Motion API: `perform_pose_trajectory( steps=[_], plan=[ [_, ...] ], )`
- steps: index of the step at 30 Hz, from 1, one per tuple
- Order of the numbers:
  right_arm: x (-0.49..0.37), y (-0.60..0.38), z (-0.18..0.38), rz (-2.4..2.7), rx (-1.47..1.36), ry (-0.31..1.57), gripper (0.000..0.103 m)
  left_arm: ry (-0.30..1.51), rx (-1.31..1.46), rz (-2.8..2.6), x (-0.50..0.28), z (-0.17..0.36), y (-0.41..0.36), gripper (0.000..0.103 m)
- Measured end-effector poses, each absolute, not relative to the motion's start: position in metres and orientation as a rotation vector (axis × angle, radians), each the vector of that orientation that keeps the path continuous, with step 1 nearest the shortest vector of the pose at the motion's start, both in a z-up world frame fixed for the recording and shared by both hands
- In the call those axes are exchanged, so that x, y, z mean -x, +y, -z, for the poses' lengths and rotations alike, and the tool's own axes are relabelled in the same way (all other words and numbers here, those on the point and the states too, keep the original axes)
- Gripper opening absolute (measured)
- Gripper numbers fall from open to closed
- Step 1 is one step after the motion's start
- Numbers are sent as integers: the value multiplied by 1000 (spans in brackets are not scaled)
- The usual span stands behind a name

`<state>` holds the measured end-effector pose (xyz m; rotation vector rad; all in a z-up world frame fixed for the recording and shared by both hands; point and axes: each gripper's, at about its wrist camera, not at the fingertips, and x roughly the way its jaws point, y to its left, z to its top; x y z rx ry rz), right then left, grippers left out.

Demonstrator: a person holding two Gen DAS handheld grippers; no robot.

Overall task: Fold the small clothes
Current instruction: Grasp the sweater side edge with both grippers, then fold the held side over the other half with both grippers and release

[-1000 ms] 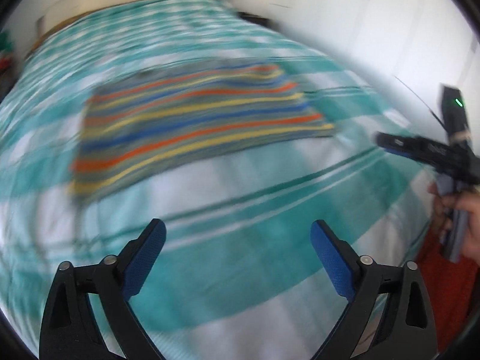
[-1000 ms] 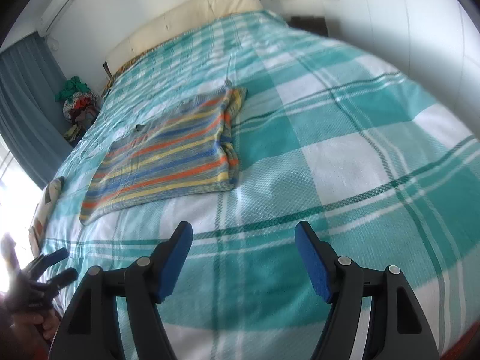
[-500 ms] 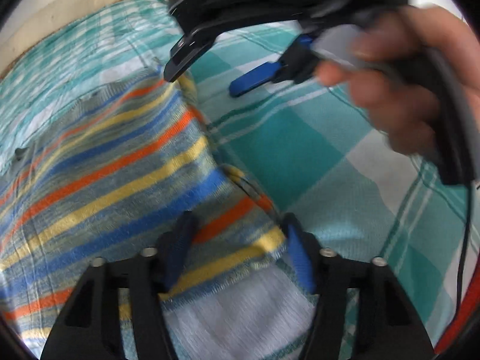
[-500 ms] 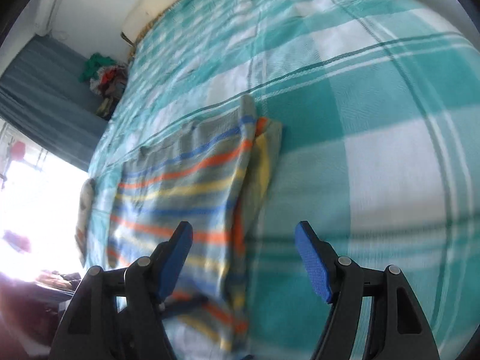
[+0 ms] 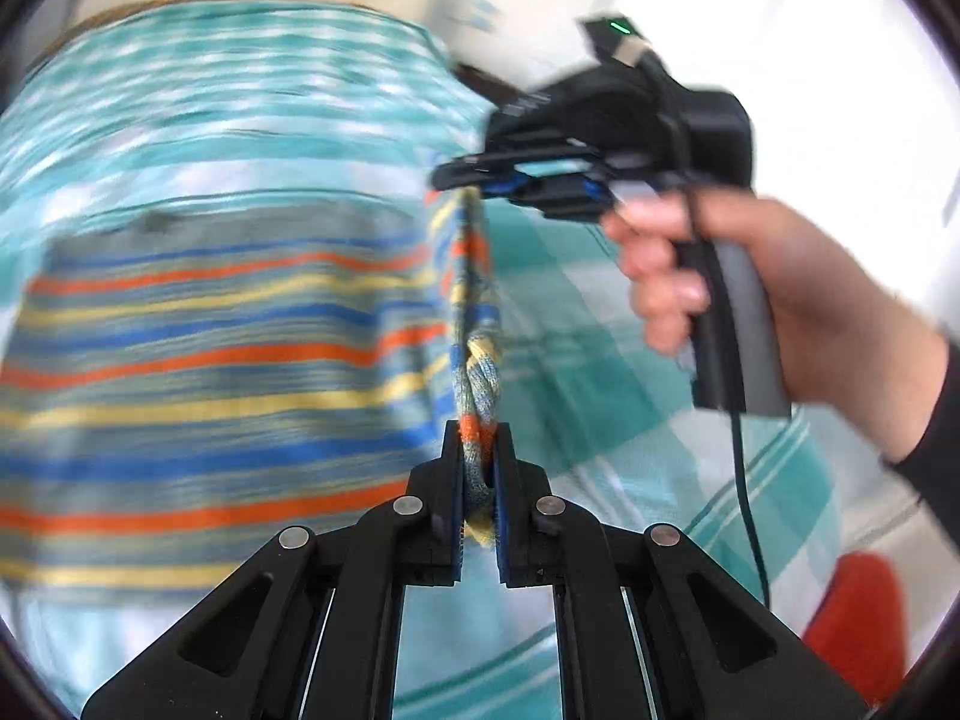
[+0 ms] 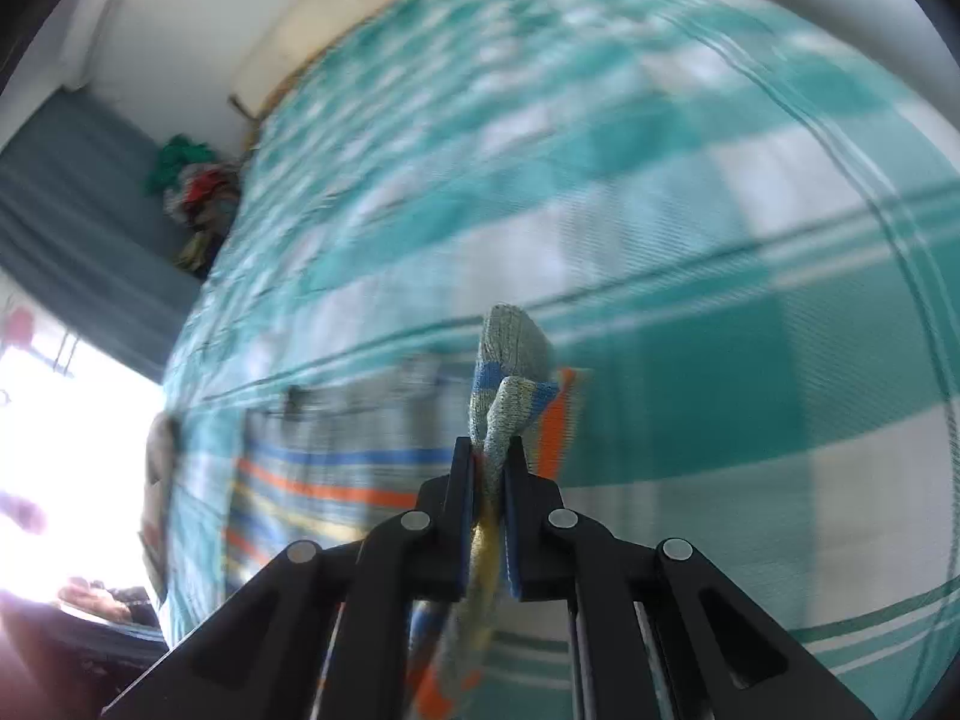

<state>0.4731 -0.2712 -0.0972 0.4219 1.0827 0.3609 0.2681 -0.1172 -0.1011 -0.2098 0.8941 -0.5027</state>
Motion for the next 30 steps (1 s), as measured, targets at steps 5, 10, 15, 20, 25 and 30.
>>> perform_pose_trajectory(
  steps=[5, 10, 15, 20, 25, 30],
  plan=[
    [-479, -163, 87, -485, -334, 1063, 9, 894, 355, 350, -257, 100, -28, 5],
    [-487, -63, 105, -565, -256, 1097, 9, 915, 449, 235, -253, 114, 34, 5],
    [-490, -6, 131, -598, -186, 1146, 9, 942, 509, 165, -250, 130, 72, 5],
    [-492, 28, 159, -641, -165, 1193, 16, 985, 510, 111, -257, 147, 88, 15],
    [-477, 7, 137, -693, -269, 1116, 37, 998, 545, 54, -255, 143, 113, 35],
    [-438, -57, 89, -614, -29, 958, 37, 877, 518, 75, -252, 111, 122, 35]
  ],
)
